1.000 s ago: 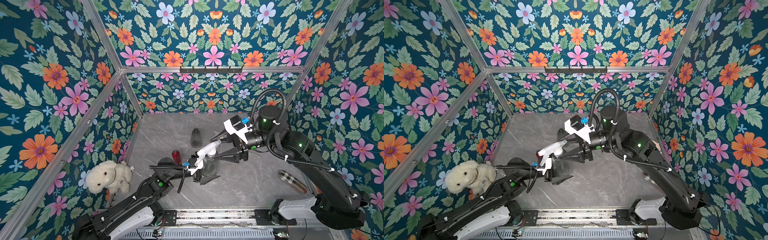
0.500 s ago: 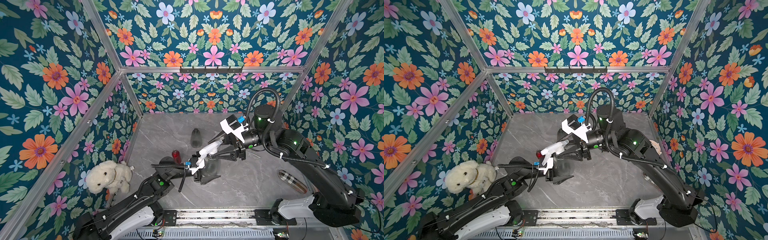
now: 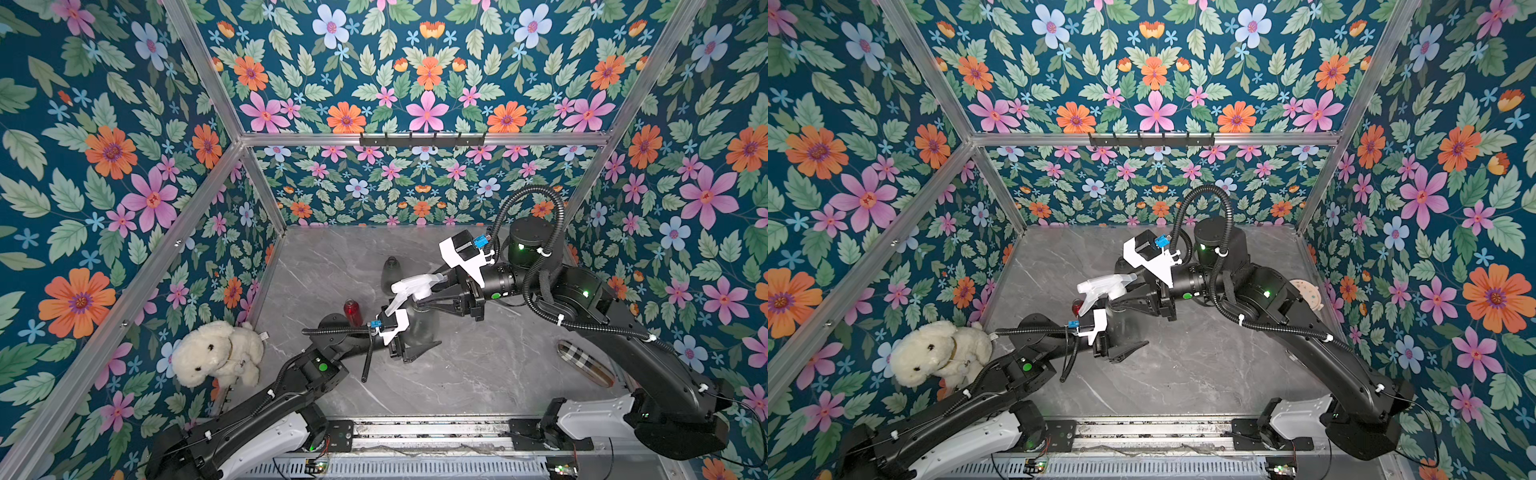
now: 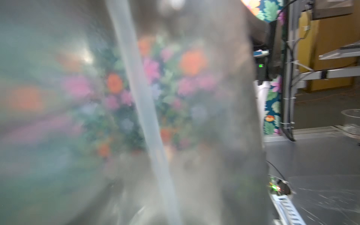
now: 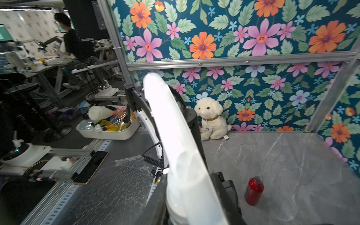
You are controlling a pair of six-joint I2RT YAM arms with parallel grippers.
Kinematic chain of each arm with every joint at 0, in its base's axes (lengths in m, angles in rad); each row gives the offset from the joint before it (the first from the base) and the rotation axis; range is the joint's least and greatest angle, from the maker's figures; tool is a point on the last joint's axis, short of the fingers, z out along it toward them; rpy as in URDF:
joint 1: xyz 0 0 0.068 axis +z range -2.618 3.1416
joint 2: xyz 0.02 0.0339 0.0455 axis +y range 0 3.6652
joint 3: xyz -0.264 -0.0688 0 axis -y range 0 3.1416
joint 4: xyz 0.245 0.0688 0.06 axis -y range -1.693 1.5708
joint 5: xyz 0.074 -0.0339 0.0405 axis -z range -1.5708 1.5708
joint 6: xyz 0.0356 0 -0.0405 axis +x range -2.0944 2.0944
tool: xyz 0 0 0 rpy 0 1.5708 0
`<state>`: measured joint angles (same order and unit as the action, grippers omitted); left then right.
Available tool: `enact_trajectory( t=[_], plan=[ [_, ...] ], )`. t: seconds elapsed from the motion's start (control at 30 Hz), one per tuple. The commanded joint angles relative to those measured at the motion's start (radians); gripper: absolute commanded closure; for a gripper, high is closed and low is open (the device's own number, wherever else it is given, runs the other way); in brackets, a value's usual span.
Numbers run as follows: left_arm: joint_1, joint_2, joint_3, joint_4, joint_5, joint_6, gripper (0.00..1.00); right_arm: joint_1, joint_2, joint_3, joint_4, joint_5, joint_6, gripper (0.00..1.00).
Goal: Attach spray nozzles to spray bottles
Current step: Screw the spray nozzle on the spray bottle.
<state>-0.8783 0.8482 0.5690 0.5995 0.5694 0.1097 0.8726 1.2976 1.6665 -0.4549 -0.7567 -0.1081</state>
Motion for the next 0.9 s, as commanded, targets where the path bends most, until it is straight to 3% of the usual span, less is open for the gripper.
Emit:
enact_trajectory(
  t=[0.0,0.17,0.4,0.63,0.73,0.87],
  plan=[
    [0.002,0.006,0.006,0.077,-0.192,0.002,1.00,0.063,0.006,-0.028,-0.053,0.210,0.040,0.72],
    [0.001,0.024,0.005,0.116,-0.304,0.012,1.00,0.124,-0.011,-0.114,0.011,0.409,0.109,0.71],
    [-0.004,0.063,0.013,0.141,-0.423,0.035,1.00,0.248,0.024,-0.133,0.030,0.838,0.282,0.72],
    [-0.014,0.088,0.019,0.156,-0.488,0.058,1.00,0.397,0.142,-0.050,-0.018,1.258,0.330,0.71],
    [-0.018,0.094,0.017,0.161,-0.511,0.061,1.00,0.453,0.178,-0.056,0.052,1.431,0.298,0.70],
    [-0.017,0.095,0.016,0.156,-0.518,0.062,1.00,0.465,0.189,-0.077,0.144,1.465,0.263,0.62]
  ],
)
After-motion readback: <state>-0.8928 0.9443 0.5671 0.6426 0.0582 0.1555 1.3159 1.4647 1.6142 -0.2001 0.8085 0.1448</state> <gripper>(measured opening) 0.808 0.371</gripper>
